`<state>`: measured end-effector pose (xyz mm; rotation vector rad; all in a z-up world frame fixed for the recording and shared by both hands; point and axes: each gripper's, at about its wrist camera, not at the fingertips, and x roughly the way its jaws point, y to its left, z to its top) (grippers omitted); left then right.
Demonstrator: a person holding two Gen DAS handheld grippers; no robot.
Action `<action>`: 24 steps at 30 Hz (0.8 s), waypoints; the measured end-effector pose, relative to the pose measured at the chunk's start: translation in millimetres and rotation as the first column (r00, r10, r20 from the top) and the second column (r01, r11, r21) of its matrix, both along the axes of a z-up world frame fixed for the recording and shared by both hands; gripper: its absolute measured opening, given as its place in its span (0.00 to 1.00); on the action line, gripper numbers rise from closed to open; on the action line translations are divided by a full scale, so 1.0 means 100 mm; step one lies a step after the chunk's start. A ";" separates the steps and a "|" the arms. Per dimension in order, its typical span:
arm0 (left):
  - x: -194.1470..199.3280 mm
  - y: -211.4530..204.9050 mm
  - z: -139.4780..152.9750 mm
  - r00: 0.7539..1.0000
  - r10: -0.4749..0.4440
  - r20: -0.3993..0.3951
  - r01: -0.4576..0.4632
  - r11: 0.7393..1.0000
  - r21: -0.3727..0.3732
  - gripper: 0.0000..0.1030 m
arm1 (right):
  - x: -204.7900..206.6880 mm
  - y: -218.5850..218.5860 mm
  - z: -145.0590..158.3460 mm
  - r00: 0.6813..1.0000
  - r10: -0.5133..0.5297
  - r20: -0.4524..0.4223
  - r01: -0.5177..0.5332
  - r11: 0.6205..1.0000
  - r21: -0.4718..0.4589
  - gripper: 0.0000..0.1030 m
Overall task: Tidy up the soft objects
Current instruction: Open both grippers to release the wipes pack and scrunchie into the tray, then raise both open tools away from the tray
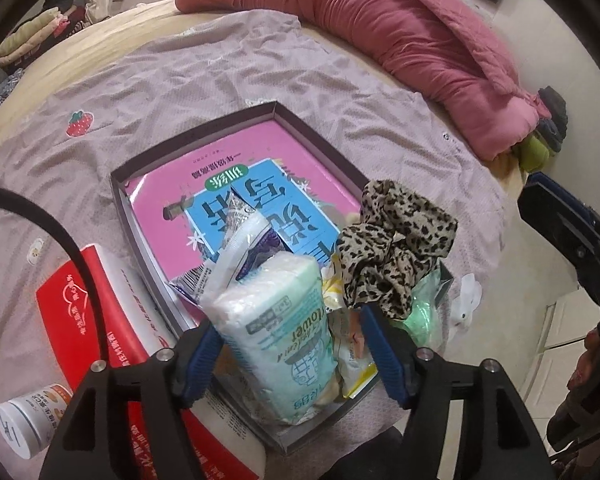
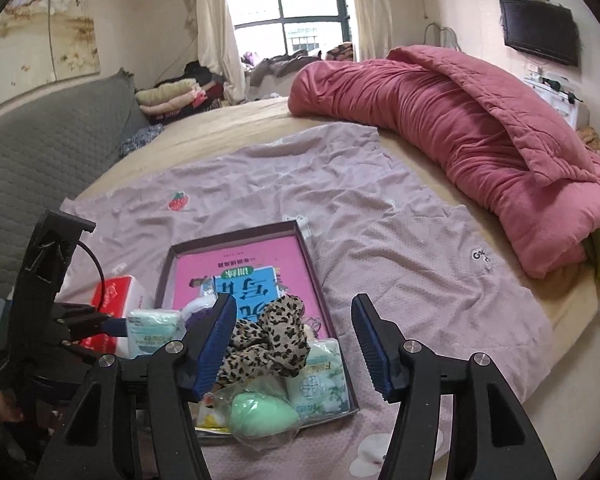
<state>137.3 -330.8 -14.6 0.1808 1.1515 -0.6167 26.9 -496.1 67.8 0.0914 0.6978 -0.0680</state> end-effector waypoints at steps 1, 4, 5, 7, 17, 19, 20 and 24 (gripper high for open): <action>0.00 0.02 0.02 1.000 0.004 0.004 -0.004 1.000 0.001 0.71 | -0.01 0.01 0.01 1.000 -0.001 0.003 0.001 1.000 -0.003 0.62; 0.01 0.09 0.09 1.000 0.019 0.014 -0.019 1.000 -0.012 0.72 | -0.05 0.06 0.07 1.000 0.000 0.015 0.000 1.000 -0.012 0.64; 0.02 0.12 0.12 0.999 0.027 0.019 -0.026 1.000 -0.016 0.72 | -0.06 0.08 0.09 1.000 -0.002 0.021 0.002 1.000 -0.014 0.64; 0.03 0.19 0.19 0.999 0.042 0.026 -0.041 0.999 -0.026 0.72 | -0.07 0.11 0.13 1.000 0.003 0.029 -0.002 1.000 -0.013 0.65; 0.02 0.42 0.44 0.995 0.080 0.056 -0.077 0.995 -0.063 0.74 | -0.14 0.31 0.28 0.999 0.007 0.047 -0.006 0.999 -0.040 0.70; -0.01 0.45 0.49 0.994 0.084 0.064 -0.080 0.995 -0.066 0.74 | -0.18 0.34 0.33 0.998 0.011 0.058 -0.009 0.999 -0.037 0.70; -0.04 0.47 0.53 0.994 0.086 0.074 -0.081 0.995 -0.064 0.74 | -0.19 0.35 0.35 0.998 0.013 0.062 -0.011 0.999 -0.035 0.70; -0.15 0.56 0.67 0.990 0.096 0.103 -0.090 0.994 -0.066 0.74 | -0.28 0.45 0.45 0.997 0.013 0.080 -0.011 0.999 -0.035 0.71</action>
